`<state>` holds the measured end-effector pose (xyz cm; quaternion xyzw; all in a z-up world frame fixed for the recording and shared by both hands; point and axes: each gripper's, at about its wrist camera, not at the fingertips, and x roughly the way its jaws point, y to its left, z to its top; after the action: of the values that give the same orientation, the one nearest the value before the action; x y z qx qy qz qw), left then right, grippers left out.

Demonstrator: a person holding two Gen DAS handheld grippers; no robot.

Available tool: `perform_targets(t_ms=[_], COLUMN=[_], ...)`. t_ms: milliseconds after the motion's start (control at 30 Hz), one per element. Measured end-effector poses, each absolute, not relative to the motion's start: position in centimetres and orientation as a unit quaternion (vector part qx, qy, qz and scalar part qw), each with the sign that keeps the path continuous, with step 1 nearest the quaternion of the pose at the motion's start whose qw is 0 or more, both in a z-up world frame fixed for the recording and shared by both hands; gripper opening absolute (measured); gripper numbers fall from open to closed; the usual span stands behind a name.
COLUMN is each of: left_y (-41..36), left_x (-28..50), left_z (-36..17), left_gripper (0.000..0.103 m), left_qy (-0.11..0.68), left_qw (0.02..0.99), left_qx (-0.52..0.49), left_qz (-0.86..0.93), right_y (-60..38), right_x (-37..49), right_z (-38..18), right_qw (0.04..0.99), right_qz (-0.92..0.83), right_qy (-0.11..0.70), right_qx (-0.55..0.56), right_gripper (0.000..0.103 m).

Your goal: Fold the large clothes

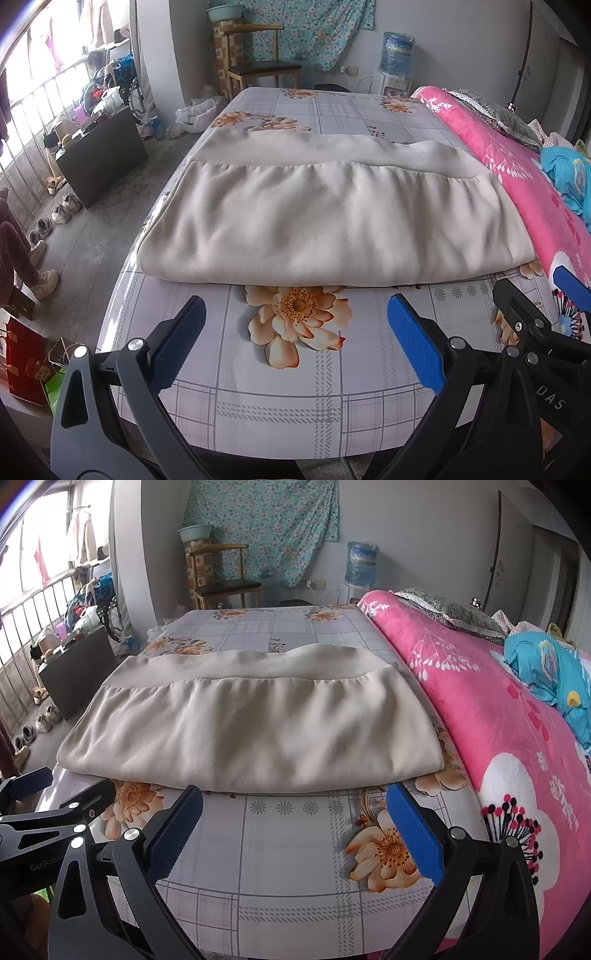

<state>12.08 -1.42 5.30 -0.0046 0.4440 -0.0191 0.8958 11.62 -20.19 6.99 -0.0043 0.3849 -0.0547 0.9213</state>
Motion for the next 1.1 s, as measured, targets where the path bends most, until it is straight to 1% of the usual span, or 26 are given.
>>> perform_targets(t_ms=[1100], left_y=[-1.2], left_x=[12.15], left_z=[5.36], left_gripper=[0.095], left_qy=[0.444], left_qw=[0.896], left_qx=[-0.005], left_qz=[-0.017], right_y=[-20.15], right_x=[11.64], right_z=[7.01], right_qw=[0.921], right_qz=[-0.055], right_qy=[0.385], right_qx=[-0.004], right_gripper=[0.097])
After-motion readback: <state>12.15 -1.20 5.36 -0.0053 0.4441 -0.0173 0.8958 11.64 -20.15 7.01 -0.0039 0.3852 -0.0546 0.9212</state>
